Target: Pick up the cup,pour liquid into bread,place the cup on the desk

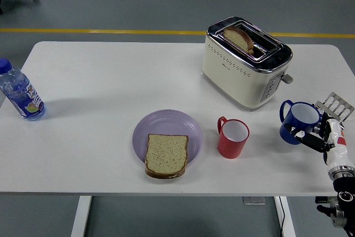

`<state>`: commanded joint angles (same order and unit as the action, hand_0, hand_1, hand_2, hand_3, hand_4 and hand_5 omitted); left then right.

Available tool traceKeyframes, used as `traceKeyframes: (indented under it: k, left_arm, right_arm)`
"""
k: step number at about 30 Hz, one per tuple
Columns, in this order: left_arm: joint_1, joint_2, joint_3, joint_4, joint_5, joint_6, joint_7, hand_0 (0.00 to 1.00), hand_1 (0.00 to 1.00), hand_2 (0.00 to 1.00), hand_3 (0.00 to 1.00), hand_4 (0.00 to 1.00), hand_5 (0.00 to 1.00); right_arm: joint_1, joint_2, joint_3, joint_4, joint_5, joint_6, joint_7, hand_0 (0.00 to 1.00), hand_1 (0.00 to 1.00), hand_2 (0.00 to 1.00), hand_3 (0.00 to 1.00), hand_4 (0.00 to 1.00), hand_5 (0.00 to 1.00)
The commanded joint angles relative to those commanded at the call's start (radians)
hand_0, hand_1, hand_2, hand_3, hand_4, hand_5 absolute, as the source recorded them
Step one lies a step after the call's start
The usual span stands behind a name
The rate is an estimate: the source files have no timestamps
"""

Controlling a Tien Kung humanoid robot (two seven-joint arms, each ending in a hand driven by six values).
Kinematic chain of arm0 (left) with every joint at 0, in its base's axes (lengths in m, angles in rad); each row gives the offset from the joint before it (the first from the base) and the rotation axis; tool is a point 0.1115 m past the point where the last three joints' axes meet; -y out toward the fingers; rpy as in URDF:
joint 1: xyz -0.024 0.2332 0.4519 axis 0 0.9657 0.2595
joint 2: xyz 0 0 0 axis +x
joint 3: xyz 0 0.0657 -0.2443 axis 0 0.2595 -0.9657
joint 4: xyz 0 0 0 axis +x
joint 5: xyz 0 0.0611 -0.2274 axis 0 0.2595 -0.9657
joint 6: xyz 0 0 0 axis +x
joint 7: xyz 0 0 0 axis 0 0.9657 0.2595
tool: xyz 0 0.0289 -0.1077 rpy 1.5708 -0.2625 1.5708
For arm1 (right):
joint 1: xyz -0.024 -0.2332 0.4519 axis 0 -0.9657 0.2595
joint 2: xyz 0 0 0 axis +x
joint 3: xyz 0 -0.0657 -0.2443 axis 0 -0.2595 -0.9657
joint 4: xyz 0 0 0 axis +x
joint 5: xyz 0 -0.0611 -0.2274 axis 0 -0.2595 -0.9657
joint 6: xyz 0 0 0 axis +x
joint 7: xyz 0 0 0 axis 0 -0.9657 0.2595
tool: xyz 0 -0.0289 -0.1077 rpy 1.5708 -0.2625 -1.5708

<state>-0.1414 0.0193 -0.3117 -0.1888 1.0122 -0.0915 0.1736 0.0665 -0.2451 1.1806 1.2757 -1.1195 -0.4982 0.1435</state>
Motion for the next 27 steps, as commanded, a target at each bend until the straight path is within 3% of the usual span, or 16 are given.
traceKeyframes:
  k: [7, 27]
  left_arm:
    - [0.003, -0.001, 0.003, 0.000, 0.000, 0.001, -0.002, 0.668, 0.735, 0.737, 0.627, 0.394, 0.998]
    - [-0.005, 0.000, -0.005, -0.001, 0.002, 0.001, -0.003, 0.668, 0.734, 0.735, 0.627, 0.394, 0.998]
  right_arm:
    - [-0.008, 0.016, -0.007, -0.042, -0.002, -0.009, 0.060, 0.514, 0.407, 0.527, 0.560, 0.686, 0.002]
    - [-0.011, 0.026, -0.035, -0.113, 0.008, 0.001, 0.125, 0.520, 0.409, 0.527, 0.559, 0.687, 0.002]
